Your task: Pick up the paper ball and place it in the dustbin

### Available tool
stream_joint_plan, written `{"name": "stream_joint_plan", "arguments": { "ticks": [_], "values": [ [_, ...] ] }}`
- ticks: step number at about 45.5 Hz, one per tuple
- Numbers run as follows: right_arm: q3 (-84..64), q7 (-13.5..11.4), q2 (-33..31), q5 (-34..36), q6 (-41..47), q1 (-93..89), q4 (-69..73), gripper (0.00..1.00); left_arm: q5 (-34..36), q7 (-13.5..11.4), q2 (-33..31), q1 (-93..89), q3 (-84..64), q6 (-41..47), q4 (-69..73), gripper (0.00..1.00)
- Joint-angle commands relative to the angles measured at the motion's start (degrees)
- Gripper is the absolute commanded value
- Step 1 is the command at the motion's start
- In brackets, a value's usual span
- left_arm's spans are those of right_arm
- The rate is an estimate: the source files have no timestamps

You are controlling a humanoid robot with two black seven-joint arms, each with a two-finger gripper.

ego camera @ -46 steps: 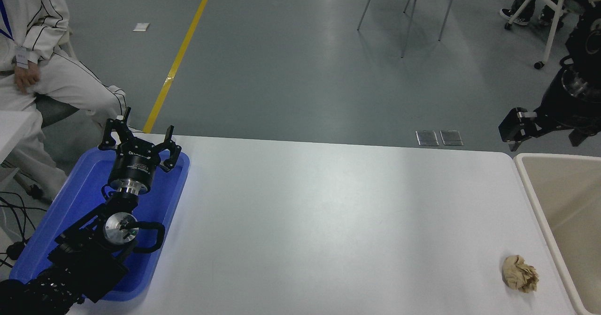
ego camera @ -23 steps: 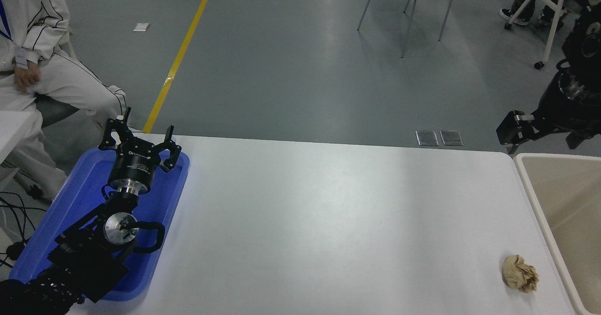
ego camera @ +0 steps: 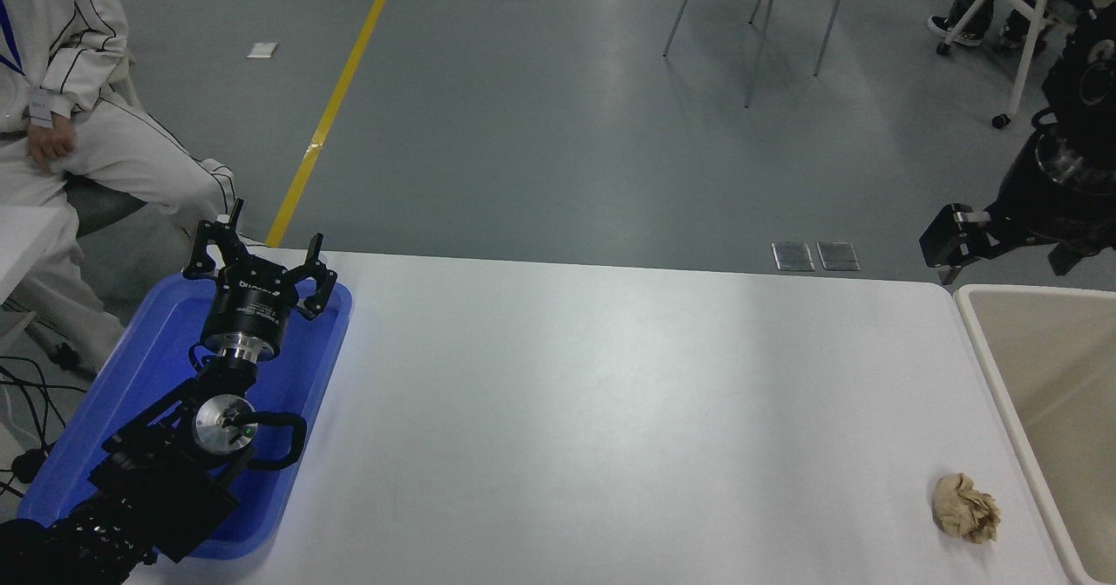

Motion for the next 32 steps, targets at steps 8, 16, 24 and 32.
{"name": "stream_joint_plan", "arguments": {
  "ticks": [8, 16, 24, 32],
  "values": [
    [-0.1, 0.1, 0.1, 0.0, 0.0, -0.8, 0.0, 1.0, 0.0, 0.0, 0.0, 0.0, 0.0, 0.0, 0.0, 1.0],
    [-0.4, 0.0, -0.1, 0.0, 0.0, -1.8, 0.0, 1.0, 0.0, 0.0, 0.1, 0.0, 0.0, 0.0, 0.0, 1.0],
    [0.0, 0.2, -0.1, 0.8, 0.0, -1.8, 0.2, 1.0, 0.0, 0.0, 0.0, 0.0, 0.0, 0.0, 0.0, 1.0],
    [-0.2, 0.1, -0.1, 1.7, 0.0, -3.3, 0.3, 1.0, 0.0, 0.0, 0.0, 0.1, 0.0, 0.0, 0.0, 1.0]
  ]
}}
